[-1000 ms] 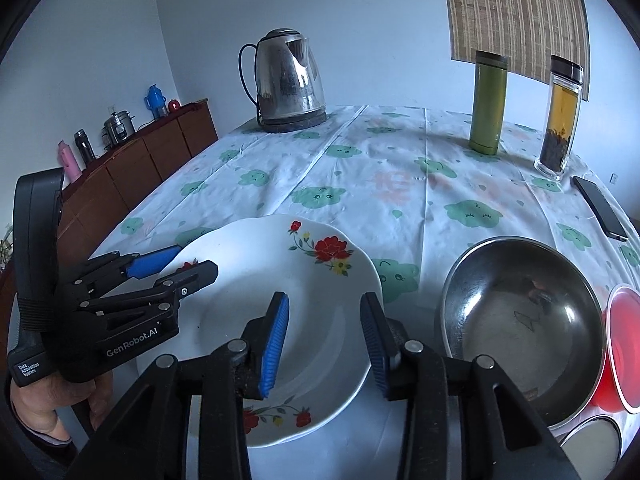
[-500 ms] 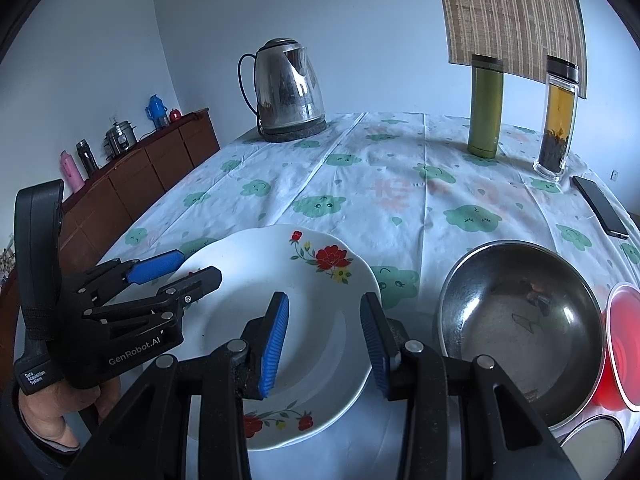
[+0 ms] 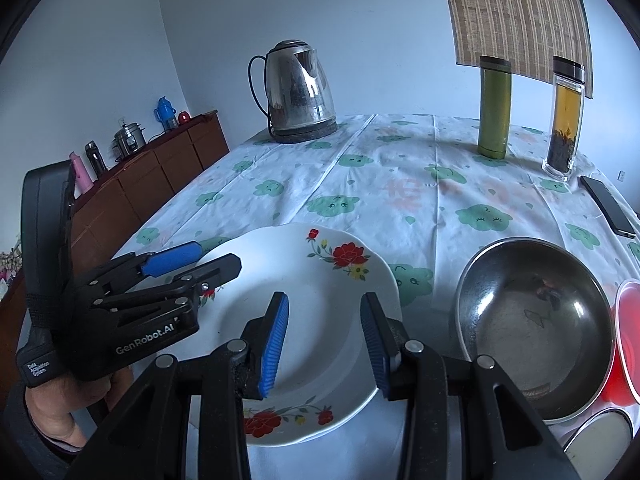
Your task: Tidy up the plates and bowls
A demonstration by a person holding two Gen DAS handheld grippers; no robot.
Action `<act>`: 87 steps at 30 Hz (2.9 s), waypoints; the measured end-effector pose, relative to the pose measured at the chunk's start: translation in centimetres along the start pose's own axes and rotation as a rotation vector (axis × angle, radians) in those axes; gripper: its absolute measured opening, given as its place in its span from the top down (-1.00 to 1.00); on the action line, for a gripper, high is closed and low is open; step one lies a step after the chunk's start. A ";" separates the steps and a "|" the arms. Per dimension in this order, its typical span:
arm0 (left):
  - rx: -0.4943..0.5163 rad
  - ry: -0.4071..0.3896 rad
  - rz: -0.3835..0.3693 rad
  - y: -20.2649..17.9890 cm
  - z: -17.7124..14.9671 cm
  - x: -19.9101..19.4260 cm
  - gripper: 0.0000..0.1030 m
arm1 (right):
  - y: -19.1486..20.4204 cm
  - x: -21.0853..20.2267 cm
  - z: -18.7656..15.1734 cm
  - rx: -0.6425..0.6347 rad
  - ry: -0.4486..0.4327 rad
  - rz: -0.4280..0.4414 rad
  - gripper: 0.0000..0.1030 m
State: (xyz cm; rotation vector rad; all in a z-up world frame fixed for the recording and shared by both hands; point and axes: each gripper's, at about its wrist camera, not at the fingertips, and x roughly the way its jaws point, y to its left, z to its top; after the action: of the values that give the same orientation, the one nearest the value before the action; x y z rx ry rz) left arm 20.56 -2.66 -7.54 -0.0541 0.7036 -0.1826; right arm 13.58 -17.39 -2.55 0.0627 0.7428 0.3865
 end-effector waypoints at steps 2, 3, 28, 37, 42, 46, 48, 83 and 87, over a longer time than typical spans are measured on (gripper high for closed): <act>0.004 0.000 -0.002 -0.2 0.1 -0.1 -0.06 | -0.2 -0.4 -0.1 0.024 -0.010 0.019 0.22; 0.008 0.000 -0.006 -0.4 0.1 -0.3 -0.06 | -0.3 -0.5 -0.1 0.029 -0.012 0.024 0.22; 0.132 -0.032 -0.169 -12.7 1.1 -4.3 -0.07 | -6.1 -8.3 -2.7 0.097 -0.080 -0.093 0.22; 0.194 0.001 -0.247 -18.8 0.8 -2.9 -0.11 | -12.9 -11.8 -4.2 0.219 -0.104 -0.211 0.22; 0.199 0.014 -0.264 -20.8 1.2 -2.3 -0.11 | -16.4 -13.0 -4.9 0.284 -0.115 -0.275 0.22; 0.194 0.006 -0.274 -21.7 1.7 -1.8 -0.11 | -18.7 -13.7 -5.4 0.336 -0.118 -0.322 0.22; 0.190 0.008 -0.275 -21.9 1.7 -1.2 -0.11 | -19.8 -13.8 -5.5 0.359 -0.110 -0.344 0.22; 0.341 0.246 -0.396 -30.7 4.1 4.2 0.05 | -24.8 -11.2 -7.0 0.471 -0.067 -0.287 0.22; 0.353 0.285 -0.397 -31.3 3.7 5.2 0.05 | -24.8 -11.1 -7.2 0.468 -0.068 -0.272 0.22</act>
State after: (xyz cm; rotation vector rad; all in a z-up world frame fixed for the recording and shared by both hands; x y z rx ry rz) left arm 22.18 -34.42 -4.52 0.1745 0.9312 -0.7027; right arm 9.28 -44.98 -5.44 0.4091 0.7508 -0.0545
